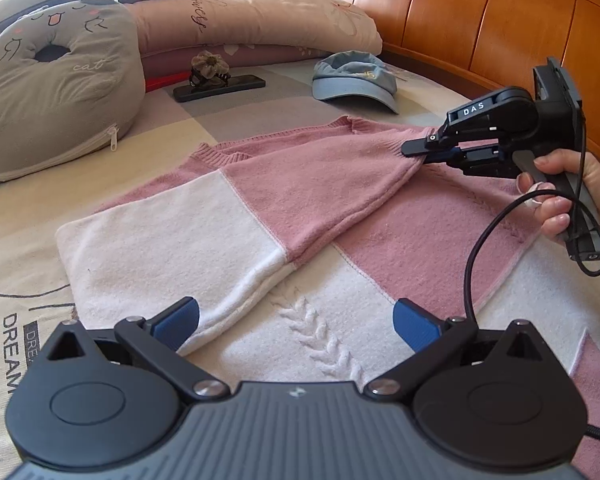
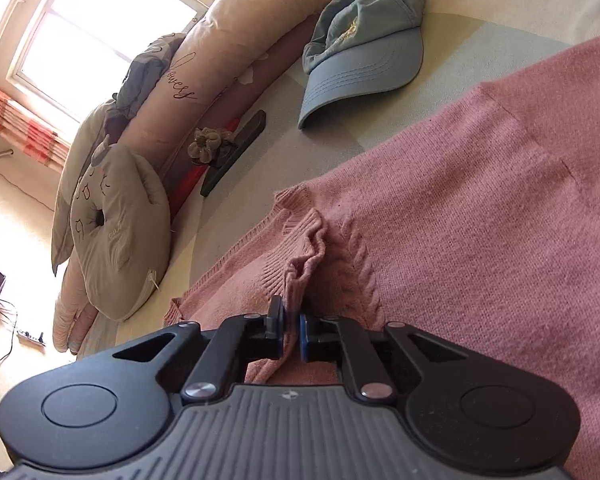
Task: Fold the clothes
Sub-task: 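Close the right gripper on the folded sleeve edge to adjust it, then open the right gripper and lift it away from the sleeve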
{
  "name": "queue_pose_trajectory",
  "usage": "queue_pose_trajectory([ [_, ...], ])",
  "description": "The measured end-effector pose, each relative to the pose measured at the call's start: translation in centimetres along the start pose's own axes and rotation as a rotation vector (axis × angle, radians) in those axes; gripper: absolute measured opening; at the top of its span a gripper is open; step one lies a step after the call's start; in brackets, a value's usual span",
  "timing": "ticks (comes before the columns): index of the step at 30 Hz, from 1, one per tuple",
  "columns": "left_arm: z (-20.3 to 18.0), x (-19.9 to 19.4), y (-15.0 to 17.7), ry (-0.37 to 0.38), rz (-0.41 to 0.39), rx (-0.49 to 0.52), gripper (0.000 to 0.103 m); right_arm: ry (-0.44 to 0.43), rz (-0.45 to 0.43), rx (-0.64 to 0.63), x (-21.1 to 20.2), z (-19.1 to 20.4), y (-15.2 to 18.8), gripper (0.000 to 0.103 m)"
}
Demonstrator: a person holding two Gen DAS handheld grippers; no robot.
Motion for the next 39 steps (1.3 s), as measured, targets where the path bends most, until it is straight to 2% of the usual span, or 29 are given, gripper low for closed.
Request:
queue_pose_trajectory([
  [4,-0.1,-0.8,-0.3,-0.007,-0.004,0.011,0.102,0.013,-0.024,-0.035,-2.0,1.0,0.4,0.010],
  [8,0.0,-1.2,-0.7,-0.007,-0.003,0.030,0.102,0.068,-0.056,-0.052,-2.8,0.7,0.4,0.010],
  [10,0.3,-1.1,-0.7,-0.008,0.001,0.027,0.102,0.133,-0.058,-0.041,-2.6,-0.3,0.5,0.013],
  [11,0.6,-0.9,-0.7,-0.012,0.006,0.018,0.102,0.167,-0.053,-0.038,-2.5,-0.8,0.6,0.019],
  [14,1.6,-0.4,-0.5,-0.025,0.023,-0.009,0.102,0.169,-0.055,-0.051,-3.7,-1.7,1.1,0.020],
  [16,2.3,0.3,-0.1,-0.029,0.045,-0.030,0.102,0.181,-0.094,-0.074,-5.1,-1.8,1.0,0.020],
  [19,3.0,1.6,1.1,-0.023,0.123,-0.056,0.102,0.164,-0.134,-0.117,-6.6,-0.8,0.5,0.029],
  [22,2.3,1.0,1.1,-0.033,0.129,-0.036,0.102,0.145,-0.118,-0.184,-6.0,1.1,0.5,0.037],
  [24,2.0,0.2,0.7,-0.038,0.126,-0.039,0.102,0.148,-0.099,-0.255,-4.8,2.4,1.3,0.049],
  [30,0.7,-1.9,-0.5,-0.060,0.111,-0.016,0.102,0.218,0.013,-0.421,-1.3,2.6,4.8,0.056],
  [33,-0.3,-2.7,-1.1,-0.066,0.099,0.013,0.102,0.229,0.045,-0.412,-3.1,1.5,5.4,0.063],
  [35,-1.2,-3.0,-1.6,-0.066,0.087,0.040,0.102,0.216,0.039,-0.422,-5.7,1.1,5.6,0.065],
  [38,-2.9,-3.0,-2.5,-0.044,0.067,0.087,0.102,0.237,0.013,-0.482,-9.6,0.3,6.7,0.082],
  [39,-3.6,-3.0,-2.8,-0.035,0.062,0.102,0.102,0.260,0.016,-0.507,-10.7,-0.4,7.3,0.082],
])
Point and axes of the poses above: each gripper's, at about its wrist camera, not at the fingertips, and x roughly the way its jaws point, z to its left, y to its underside, the point moved 6 cm from there along x, roughly the way its jaws point, and after that the axes turned 15 degrees about x, right-handed, at the moved point
